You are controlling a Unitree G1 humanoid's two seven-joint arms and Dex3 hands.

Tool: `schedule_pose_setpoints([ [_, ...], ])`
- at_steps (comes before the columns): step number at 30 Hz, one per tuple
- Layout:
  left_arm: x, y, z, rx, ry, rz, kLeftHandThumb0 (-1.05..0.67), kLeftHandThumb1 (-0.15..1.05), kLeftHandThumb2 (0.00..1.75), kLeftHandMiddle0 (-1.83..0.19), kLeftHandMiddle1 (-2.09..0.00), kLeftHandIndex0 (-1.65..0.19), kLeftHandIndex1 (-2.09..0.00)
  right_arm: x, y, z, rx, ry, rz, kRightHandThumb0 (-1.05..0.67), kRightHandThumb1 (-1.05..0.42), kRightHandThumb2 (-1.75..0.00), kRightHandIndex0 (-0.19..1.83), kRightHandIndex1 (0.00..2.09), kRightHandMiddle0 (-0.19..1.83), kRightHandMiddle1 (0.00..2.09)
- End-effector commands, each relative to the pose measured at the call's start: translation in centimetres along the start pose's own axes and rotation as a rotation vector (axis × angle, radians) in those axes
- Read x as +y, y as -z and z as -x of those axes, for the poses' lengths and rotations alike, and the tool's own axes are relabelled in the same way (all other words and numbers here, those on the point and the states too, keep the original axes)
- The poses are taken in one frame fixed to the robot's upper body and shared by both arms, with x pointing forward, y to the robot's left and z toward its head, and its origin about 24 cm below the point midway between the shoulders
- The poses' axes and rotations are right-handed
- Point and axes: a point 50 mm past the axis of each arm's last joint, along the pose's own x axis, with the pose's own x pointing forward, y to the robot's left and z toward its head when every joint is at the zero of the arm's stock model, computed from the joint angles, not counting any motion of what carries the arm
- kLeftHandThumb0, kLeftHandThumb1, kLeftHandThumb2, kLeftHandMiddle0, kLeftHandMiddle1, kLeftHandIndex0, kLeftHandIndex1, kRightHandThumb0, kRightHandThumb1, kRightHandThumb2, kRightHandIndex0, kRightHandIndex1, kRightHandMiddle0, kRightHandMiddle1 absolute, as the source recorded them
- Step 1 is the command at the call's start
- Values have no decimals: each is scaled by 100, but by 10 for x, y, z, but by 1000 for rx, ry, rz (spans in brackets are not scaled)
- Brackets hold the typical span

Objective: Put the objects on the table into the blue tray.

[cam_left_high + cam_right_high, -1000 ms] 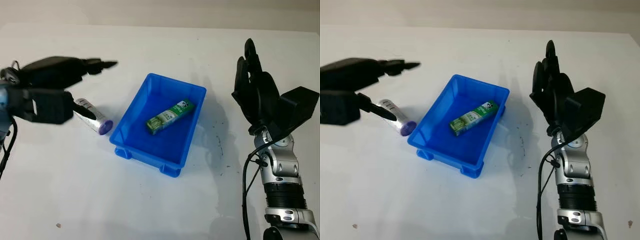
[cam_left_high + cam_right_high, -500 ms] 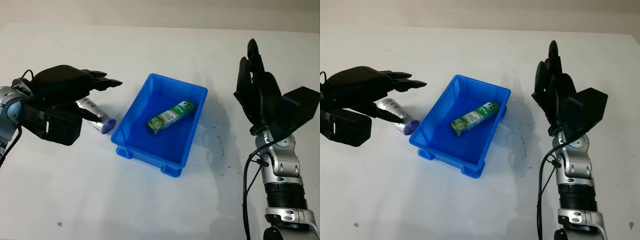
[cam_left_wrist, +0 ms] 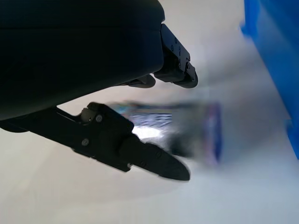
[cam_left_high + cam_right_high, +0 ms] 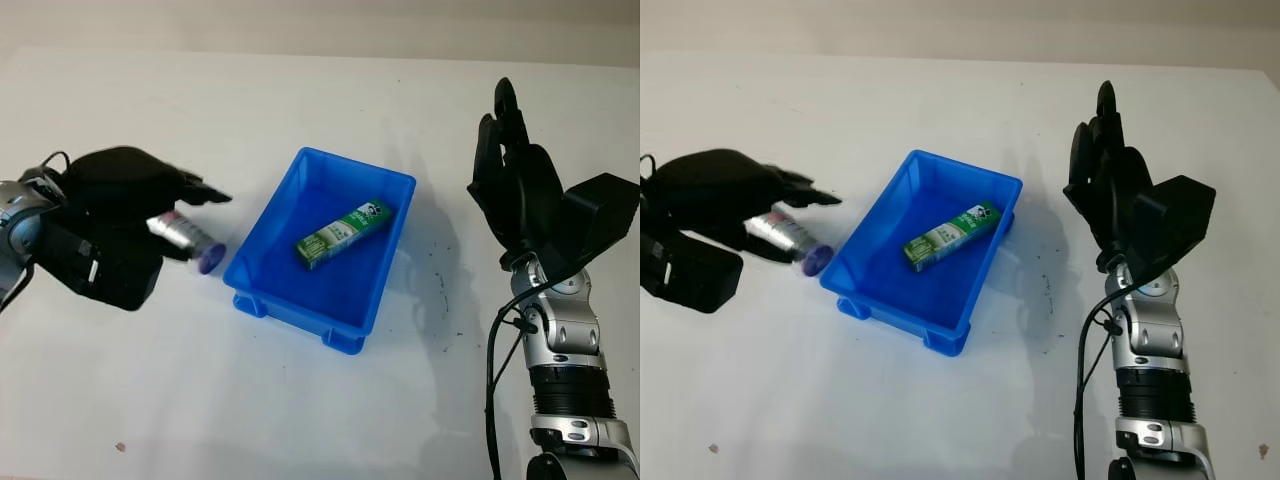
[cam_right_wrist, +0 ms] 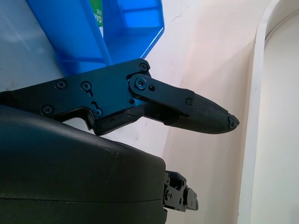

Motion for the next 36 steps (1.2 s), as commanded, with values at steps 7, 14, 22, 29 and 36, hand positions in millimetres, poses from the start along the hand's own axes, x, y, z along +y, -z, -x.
schedule_pose_setpoints([
  [7, -1, -4, 6, 79, 165, -48, -44, 73, 4, -28, -4, -30, -8, -1, -3, -1, -25, 2, 7, -70, -105, -73, -19, 0, -19, 0],
  [14, -5, -8, 4, 94, 119, -42, -39, 75, 5, -7, -176, -41, -10, 0, -4, -3, -24, 7, 5, -69, -105, -74, -19, 0, -19, 0],
  [22, -21, -1, -2, 84, -116, -197, -46, 104, 31, -67, -209, -21, -208, -2, -5, -4, -27, 8, 9, -69, -105, -72, -19, 0, -19, 0],
  [29, -23, 7, -5, 58, -283, -239, -47, 105, 35, -83, -209, -46, -209, -2, -5, -4, -24, 1, 9, -68, -105, -71, -19, 0, -19, 0],
  [36, -22, 9, -6, 61, -329, -227, -47, 105, 38, -92, -209, -45, -209, -2, -4, -5, -18, -5, 7, -68, -105, -71, -19, 0, -19, 0],
])
